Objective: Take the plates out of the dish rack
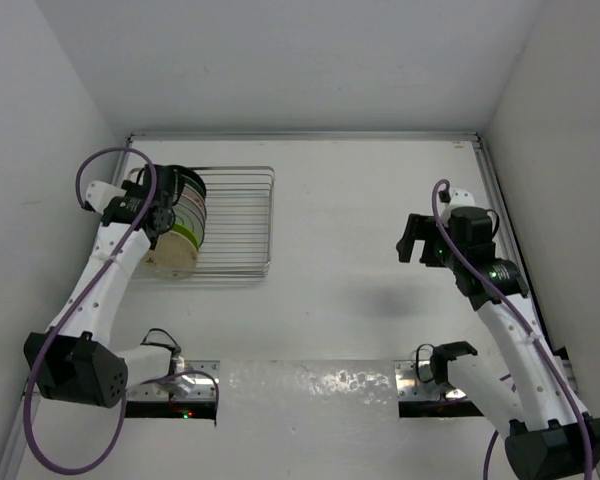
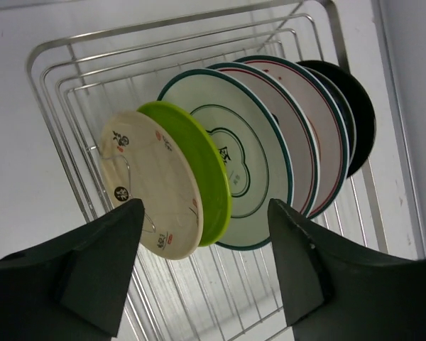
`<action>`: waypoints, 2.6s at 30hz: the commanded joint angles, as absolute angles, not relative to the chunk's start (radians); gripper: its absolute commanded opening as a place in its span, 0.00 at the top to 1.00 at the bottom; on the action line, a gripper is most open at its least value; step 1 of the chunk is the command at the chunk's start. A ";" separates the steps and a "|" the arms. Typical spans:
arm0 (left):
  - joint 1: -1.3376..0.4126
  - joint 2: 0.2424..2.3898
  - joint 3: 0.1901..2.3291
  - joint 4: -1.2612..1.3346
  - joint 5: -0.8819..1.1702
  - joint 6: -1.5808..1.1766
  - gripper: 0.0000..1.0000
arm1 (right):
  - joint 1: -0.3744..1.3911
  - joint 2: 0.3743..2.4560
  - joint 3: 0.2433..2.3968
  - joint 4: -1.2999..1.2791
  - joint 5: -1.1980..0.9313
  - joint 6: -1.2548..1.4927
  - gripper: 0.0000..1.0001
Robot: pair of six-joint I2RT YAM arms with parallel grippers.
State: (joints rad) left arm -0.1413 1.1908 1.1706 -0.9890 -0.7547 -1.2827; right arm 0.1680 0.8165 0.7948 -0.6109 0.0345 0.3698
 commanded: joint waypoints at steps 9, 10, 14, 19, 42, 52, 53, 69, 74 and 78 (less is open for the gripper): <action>-0.084 1.250 1.129 -0.939 -0.611 -1.296 0.40 | 0.176 0.828 0.726 -0.526 0.003 0.351 0.01; -0.084 1.249 1.123 -0.939 -0.607 -1.299 0.40 | 0.175 0.830 0.721 -0.523 0.003 0.351 0.01; -0.084 1.253 1.094 -0.913 -0.600 -1.301 0.41 | 0.175 0.836 0.710 -0.508 0.003 0.348 0.01; -0.083 1.258 1.062 -0.904 -0.591 -1.316 0.45 | 0.176 0.842 0.699 -0.495 -0.021 0.345 0.01; -0.072 1.327 0.983 -0.807 -0.621 -1.293 0.57 | 0.175 0.835 0.690 -0.479 -0.046 0.348 0.01; -0.072 1.318 1.028 -0.864 -0.617 -1.290 0.86 | 0.176 0.830 0.684 -0.474 -0.044 0.353 0.01; -0.072 1.313 1.031 -0.867 -0.618 -1.290 0.88 | 0.176 0.830 0.686 -0.471 -0.046 0.354 0.01; -0.072 1.134 1.114 -0.895 -0.641 -1.201 1.00 | 0.176 0.831 0.709 -0.471 -0.048 0.371 0.01; -0.074 1.008 1.178 -0.738 -0.572 -0.984 1.00 | 0.176 0.844 0.742 -0.492 -0.003 0.370 0.01; -0.074 0.966 1.281 -0.585 -0.453 -0.752 1.00 | 0.176 0.865 0.770 -0.495 0.023 0.402 0.01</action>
State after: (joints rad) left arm -0.0834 0.9974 1.1877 -0.7795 -0.5354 -0.9783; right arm 0.1680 0.8505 0.7116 -0.5152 -0.0071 0.3737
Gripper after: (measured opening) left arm 0.029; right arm 0.986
